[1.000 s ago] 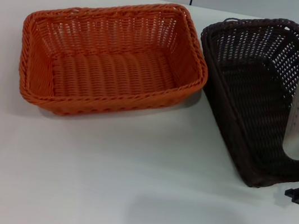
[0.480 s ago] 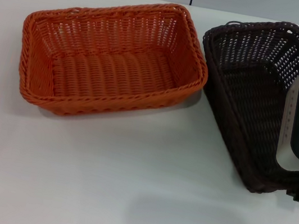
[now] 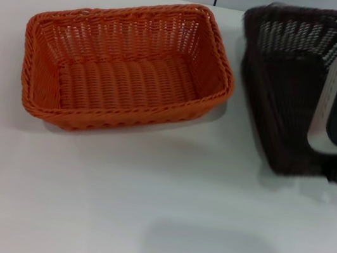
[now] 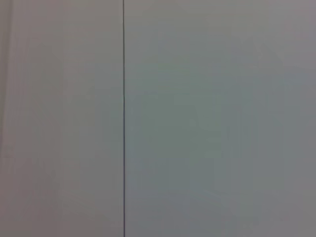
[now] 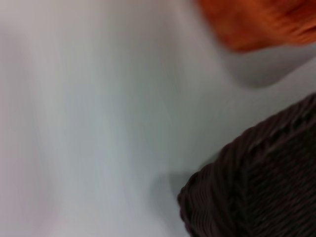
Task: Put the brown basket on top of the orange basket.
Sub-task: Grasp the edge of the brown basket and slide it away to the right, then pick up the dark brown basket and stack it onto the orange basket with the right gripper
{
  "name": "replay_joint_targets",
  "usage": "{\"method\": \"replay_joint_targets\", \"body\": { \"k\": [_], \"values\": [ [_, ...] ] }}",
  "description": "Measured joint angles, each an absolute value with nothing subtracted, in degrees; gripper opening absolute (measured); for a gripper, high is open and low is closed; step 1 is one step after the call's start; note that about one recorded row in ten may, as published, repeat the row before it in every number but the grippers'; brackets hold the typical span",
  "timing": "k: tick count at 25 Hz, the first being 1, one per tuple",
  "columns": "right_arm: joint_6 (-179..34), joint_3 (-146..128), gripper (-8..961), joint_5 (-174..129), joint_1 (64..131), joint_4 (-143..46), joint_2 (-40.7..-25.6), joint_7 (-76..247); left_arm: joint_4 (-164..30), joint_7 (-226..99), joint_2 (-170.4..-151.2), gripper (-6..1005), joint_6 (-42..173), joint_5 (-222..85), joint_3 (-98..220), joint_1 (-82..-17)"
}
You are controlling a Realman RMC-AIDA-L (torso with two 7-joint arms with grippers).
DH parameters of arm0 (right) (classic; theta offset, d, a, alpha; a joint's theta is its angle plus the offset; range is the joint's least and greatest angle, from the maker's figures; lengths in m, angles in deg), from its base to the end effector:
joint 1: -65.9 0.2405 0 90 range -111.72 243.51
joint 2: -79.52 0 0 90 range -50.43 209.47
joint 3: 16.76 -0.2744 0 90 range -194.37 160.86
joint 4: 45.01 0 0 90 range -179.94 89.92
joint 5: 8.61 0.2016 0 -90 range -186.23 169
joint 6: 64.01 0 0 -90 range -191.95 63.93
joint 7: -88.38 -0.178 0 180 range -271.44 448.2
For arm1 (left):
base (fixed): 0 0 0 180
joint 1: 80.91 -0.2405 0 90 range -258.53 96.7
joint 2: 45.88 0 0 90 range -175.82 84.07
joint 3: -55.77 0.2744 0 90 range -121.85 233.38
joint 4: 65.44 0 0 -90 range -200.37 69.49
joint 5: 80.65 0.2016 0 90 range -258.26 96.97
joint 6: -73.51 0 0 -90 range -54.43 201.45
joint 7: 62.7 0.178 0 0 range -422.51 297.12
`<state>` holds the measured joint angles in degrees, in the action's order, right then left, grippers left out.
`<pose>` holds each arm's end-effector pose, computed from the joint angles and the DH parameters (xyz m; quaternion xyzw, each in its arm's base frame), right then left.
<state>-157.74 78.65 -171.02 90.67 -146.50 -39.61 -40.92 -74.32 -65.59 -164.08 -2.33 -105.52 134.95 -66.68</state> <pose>0.1968 0.3264 -0.0202 -0.9303 0.0301 -0.3002 0.2086 -0.4267 0.2893 0.1025 -0.4693 -0.2309 -0.2406 0.8177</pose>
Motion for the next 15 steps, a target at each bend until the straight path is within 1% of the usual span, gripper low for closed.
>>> {"method": "replay_joint_targets", "body": {
  "k": [5,15],
  "values": [
    [-153.62,79.2,176,-171.33,89.72,-150.32,-39.66,-43.64,-74.32,-65.61,-164.0,819,-2.34,-105.59,134.9,-66.96],
    [-152.6,79.67,176,-170.98,90.38,-161.33,-39.65,-48.63,-74.32,-65.72,-164.0,818,-2.29,-105.61,134.78,-66.89]
  ]
}}
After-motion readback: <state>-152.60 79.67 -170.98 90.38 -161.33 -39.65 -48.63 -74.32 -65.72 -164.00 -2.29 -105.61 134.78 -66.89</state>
